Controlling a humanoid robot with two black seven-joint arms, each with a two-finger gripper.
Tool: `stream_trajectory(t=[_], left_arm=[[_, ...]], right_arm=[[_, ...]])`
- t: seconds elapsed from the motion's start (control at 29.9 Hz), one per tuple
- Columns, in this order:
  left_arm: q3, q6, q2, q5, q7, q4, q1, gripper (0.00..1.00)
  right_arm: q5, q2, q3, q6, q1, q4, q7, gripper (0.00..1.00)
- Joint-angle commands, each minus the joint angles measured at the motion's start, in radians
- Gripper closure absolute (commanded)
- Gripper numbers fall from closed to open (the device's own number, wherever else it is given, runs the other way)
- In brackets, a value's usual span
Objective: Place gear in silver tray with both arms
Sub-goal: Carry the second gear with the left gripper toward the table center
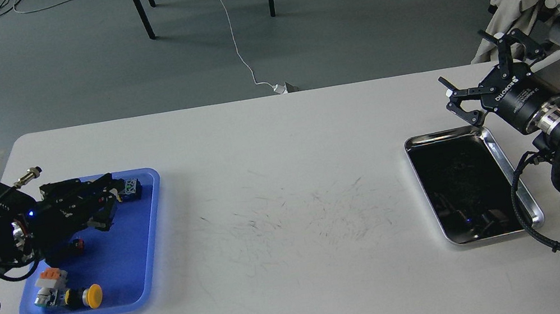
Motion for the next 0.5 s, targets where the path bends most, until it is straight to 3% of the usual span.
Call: stream_trajectory(t=[0.0, 0.1, 0.23, 0.47], left_arm=[[-0.003, -0.103, -0.003, -0.003, 0.071, -0.169, -0.116, 0.95], [-0.003, -0.138, -0.107, -0.003, 0.14, -0.238, -0.145, 0.95], [0.003, -0.176, -0.33, 0.008, 0.203, -0.232, -0.151, 0.94], [0.012, -0.203, -0.693, 0.068, 0.209, -0.045, -0.087, 0.94]], right_arm=[[-0.074, -0.032, 0.002, 0.0, 0.029, -0.005, -0.002, 0.03], [-0.091, -0.041, 0.002, 0.0, 0.041, -0.011, -0.003, 0.03], [-0.091, -0.087, 0.003, 0.0, 0.047, -0.013, -0.003, 0.03], [-0.092, -0.135, -0.006, 0.0, 0.041, -0.01, -0.003, 0.03]])
